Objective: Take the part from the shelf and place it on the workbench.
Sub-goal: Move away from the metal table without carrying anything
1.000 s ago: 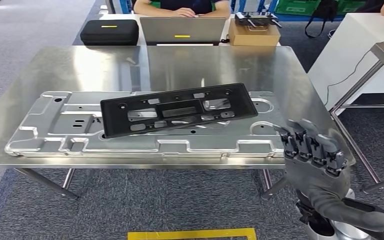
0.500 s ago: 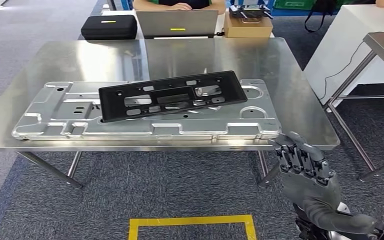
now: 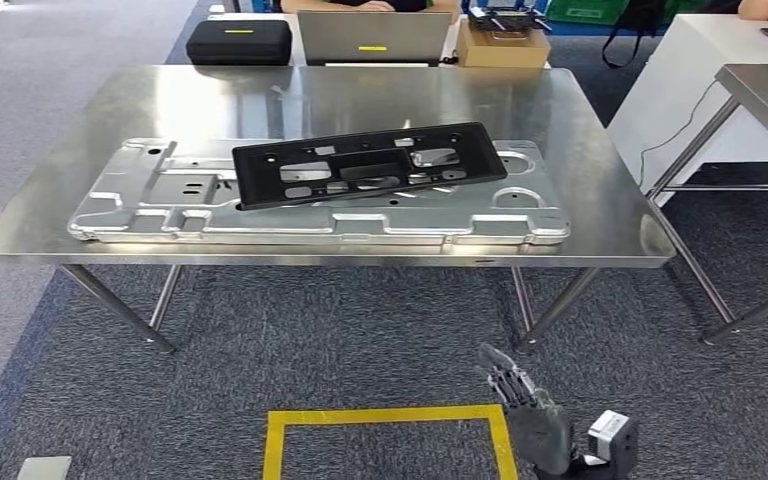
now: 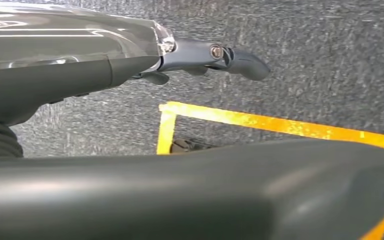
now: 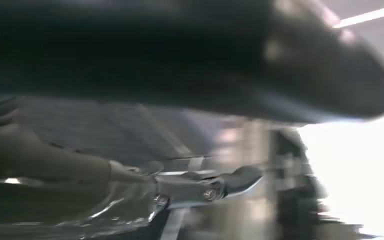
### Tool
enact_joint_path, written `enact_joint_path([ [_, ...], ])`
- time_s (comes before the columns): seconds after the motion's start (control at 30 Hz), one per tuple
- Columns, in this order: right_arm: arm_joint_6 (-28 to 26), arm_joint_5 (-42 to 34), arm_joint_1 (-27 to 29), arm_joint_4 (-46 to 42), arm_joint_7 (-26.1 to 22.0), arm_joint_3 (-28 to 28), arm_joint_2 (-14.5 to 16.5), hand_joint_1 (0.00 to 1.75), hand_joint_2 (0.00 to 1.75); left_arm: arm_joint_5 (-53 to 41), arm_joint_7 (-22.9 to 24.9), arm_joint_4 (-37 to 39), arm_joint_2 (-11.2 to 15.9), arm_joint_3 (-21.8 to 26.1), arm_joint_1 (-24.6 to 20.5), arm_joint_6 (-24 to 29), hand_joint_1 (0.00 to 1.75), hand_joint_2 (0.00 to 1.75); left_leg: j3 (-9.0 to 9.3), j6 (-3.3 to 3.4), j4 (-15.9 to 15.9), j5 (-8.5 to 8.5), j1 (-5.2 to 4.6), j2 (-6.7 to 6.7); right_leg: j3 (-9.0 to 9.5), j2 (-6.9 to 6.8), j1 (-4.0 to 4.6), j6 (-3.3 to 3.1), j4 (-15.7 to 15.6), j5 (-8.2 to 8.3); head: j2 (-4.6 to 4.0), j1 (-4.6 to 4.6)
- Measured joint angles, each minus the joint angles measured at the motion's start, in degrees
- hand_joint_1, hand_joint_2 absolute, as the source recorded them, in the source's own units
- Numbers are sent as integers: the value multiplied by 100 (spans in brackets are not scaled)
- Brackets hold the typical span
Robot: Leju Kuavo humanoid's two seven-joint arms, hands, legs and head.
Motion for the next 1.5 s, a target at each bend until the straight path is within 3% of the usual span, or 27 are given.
enact_joint_path([
  [0.07, -150, -6, -56, 528, -4, 64, -62, 0, 0, -22, -10, 0, -10, 3, -6, -20, 0, 0, -106, -42, 80, 58, -17, 5, 482, -7, 48, -84, -715, -77, 1, -3],
  [0.1, -213, 1, -94, 833, -5, 88, -87, 0, 0, -44, -14, -1, -15, 4, -7, -28, 0, 0, -146, -72, 102, 98, -20, 12, 579, -10, 68, -108, -906, -128, 1, -3],
  [0.17, -371, 39, -178, 1544, -7, 151, -125, 0, 0, -96, -15, -2, -13, 12, 4, -36, 0, 0, -214, -141, 125, 149, -14, 16, 535, -23, 63, -159, -1006, -102, 1, -4],
  [0.23, -568, 125, -282, 2342, -5, 239, -154, 0, 87, -161, -5, -4, -13, 21, 29, -43, 0, 0, -299, -225, 308, -119, 7, -1, 422, -42, 35, -241, -1031, 10, 1, -5],
  [0.3, -743, 205, -422, 3166, -5, 333, -170, 0, 175, -209, 6, -4, -14, 25, 41, -47, 0, 0, -438, -309, 890, -688, 49, -19, 264, -53, 26, -279, -1026, 141, 1, -7],
  [0.33, -807, 218, -499, 3590, -5, 378, -173, 0, 175, -231, 8, -4, -11, 25, 40, -49, 0, 0, -499, -339, 1249, -912, 70, -22, 176, -56, 26, -277, -1017, 206, 0, -7],
  [0.37, -852, 211, -569, 3976, -4, 414, -175, 0, 175, -249, 8, -4, -8, 25, 39, -52, 0, 0, -514, -362, 1522, -1005, 87, -24, 86, -61, 26, -267, -1001, 265, 0, -7],
  [0.43, -947, 162, -704, 4729, 54, 471, -178, 0, 175, -281, 9, -4, 1, 24, 38, -72, 0, 0, -293, -384, 1531, -825, 119, -25, -100, -74, 22, -242, -942, 363, 0, -7],
  [0.5, -1073, 70, -829, 5349, 320, 492, -177, 0, 175, -310, 9, -4, 9, 23, 21, -93, 0, 0, 278, -374, 825, -570, 134, -31, -272, -77, 22, -203, -863, 444, 1, -7],
  [0.57, -1204, -55, -945, 5830, 800, 486, -177, 0, 175, -347, 6, -4, 15, 22, -14, -104, 0, 0, 780, -313, 66, -569, 120, -43, -391, -70, 33, -143, -802, 534, 1, -5],
  [0.6, -1264, -112, -987, 6007, 1029, 480, -179, 0, 175, -362, 5, -4, 16, 22, -29, -108, 0, 0, 886, -282, -128, -607, 108, -46, -429, -69, 37, -112, -785, 580, 1, -5],
  [0.7, -1489, -232, -1052, 6359, 1673, 450, -186, 0, 175, -397, 11, -4, 16, 21, -25, -114, 0, 0, 812, -180, -191, -560, 90, -36, -500, -61, 22, -32, -791, 685, 1, 0],
  [0.77, -1634, -315, -1074, 6551, 2240, 414, -191, 0, 87, -426, 21, -4, 16, 21, -19, -122, 0, 0, 690, -84, -202, -435, 103, -11, -591, -26, 8, 20, -642, 435, 1, 9],
  [0.83, -1721, -391, -1095, 6695, 2829, 372, -193, 0, 0, -461, 36, -4, 19, 21, -24, -131, 0, 0, 530, -21, -201, -299, 100, 7, -755, 1, 1, 47, -83, -138, 1, 20],
  [0.87, -1751, -420, -1105, 6742, 3076, 353, -193, 0, 0, -476, 43, -4, 22, 21, -25, -133, 0, 0, 447, -7, -193, -238, 92, 10, -829, 3, 0, 52, 288, -380, 1, 22],
  [0.9, -1775, -449, -1115, 6778, 3297, 337, -193, 0, 0, -490, 49, -4, 26, 21, -27, -135, 0, 0, 355, -3, -179, -178, 85, 15, -857, 4, 0, 58, 598, -511, 1, 22],
  [0.93, -1788, -475, -1124, 6806, 3462, 322, -193, 0, 0, -502, 54, -4, 29, 21, -30, -139, 0, 0, 261, -5, -159, -124, 80, 19, -801, 4, 0, 61, 744, -508, 1, 22],
  [0.97, -1793, -497, -1133, 6827, 3586, 311, -193, 0, 0, -512, 55, -4, 31, 21, -32, -144, 0, 0, 170, -11, -134, -76, 77, 22, -643, 5, 0, 61, 679, -406, 1, 22],
  [1.07, -1792, -538, -1172, 6852, 3781, 290, -195, 0, 0, -531, 53, -4, 32, 16, -43, -157, 0, 0, -33, -59, -60, 33, 67, 25, 247, 11, 9, 12, -479, -66, 1, 23],
  [1.13, -1789, -545, -1192, 6864, 3814, 274, -196, 0, 0, -538, 44, -4, 32, 11, -53, -166, 0, 0, -110, -107, -27, 112, 59, 30, 578, 20, 34, -33, -1032, -47, 1, 20],
  [1.23, -1768, -540, -1216, 6881, 3786, 256, -186, 0, 0, -556, 27, -4, 43, 10, -63, -173, 0, 0, -172, -189, 7, 136, 71, 16, 569, 9, 27, -112, -1149, 3, 1, 16],
  [1.3, -1742, -537, -1241, 6890, 3728, 255, -174, 0, 0, -571, 21, -4, 57, 10, -59, -174, 0, 0, -278, -259, 332, -226, 86, -15, 488, -17, -3, -201, -1173, 83, 0, 13],
  [1.37, -1724, -536, -1257, 6895, 3673, 254, -166, 0, 0, -573, 19, -4, 64, 10, -56, -175, 0, 0, -455, -321, 1045, -760, 106, -27, 343, -34, 0, -246, -1125, 162, 0, 10],
  [1.4, -1721, -536, -1260, 6896, 3648, 253, -162, 0, 0, -573, 17, -4, 67, 10, -56, -175, 0, 0, -514, -342, 1379, -919, 112, -27, 256, -38, 0, -245, -1086, 196, 0, 11],
  [1.43, -1717, -536, -1264, 6897, 3631, 253, -156, 0, 0, -572, 14, -4, 71, 10, -56, -176, 0, 0, -500, -353, 1562, -957, 118, -27, 166, -42, 0, -241, -1039, 226, 0, 11],
  [1.47, -1712, -536, -1269, 6898, 3616, 253, -150, 0, 0, -572, 9, -4, 74, 10, -56, -178, 0, 0, -392, -355, 1546, -882, 123, -27, 74, -44, 0, -234, -984, 251, 0, 11],
  [1.5, -1707, -536, -1274, 6899, 3605, 253, -143, 0, 0, -571, 4, -4, 77, 10, -59, -179, 0, 0, -183, -347, 1320, -738, 126, -28, -13, -44, -1, -223, -928, 273, 0, 11],
])
